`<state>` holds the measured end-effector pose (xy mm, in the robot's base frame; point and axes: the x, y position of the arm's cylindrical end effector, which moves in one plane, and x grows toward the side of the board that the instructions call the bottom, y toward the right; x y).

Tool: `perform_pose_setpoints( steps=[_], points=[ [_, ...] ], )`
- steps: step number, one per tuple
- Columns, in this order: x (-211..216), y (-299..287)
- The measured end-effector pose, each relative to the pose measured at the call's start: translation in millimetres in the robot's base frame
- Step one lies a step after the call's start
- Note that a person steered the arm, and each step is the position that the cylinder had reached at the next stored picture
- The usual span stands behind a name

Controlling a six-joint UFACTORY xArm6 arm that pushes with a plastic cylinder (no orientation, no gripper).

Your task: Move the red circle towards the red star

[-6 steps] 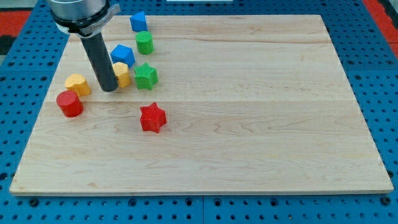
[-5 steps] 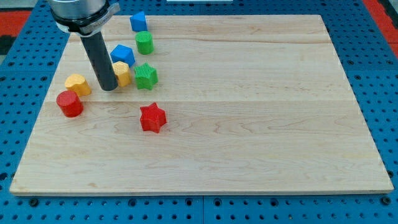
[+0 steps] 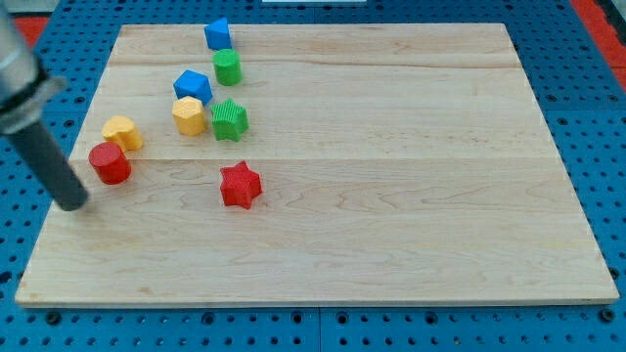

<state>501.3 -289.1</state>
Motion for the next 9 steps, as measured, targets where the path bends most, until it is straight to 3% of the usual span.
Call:
perform_pose_setpoints(
  steps=[1, 5, 9],
  points=[
    [-16.6, -12.0],
    [-68.4, 40.9],
    [-53.8, 128.2]
  ],
)
